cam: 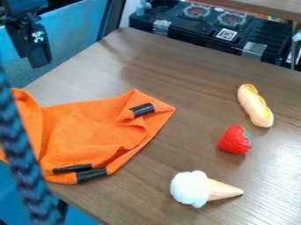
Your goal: Fold from bottom left to top right
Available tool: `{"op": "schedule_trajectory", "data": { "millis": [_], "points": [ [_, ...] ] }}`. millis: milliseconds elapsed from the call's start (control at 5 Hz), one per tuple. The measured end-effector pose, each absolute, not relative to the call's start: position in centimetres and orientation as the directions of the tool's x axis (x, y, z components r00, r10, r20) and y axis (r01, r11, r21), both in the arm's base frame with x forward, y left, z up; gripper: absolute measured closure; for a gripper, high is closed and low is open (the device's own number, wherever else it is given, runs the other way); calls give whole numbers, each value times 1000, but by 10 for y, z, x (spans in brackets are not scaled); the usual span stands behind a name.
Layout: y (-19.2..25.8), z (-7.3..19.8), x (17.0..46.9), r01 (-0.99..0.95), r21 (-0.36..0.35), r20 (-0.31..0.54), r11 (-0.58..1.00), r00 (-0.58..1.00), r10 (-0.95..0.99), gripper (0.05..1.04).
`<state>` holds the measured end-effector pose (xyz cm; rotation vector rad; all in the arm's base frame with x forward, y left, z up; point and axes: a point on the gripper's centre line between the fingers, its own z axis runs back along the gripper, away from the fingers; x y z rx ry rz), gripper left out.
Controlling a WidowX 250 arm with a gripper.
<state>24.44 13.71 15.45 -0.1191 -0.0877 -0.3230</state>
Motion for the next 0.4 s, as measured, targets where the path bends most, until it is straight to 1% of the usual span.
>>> {"op": "schedule_trajectory", "data": {
  "millis": [200,400],
  "points": [
    [137,147,245,325,-124,94,937,944,-315,83],
    [144,146,245,356,-117,137,927,930,-340,83]
  ]
}}
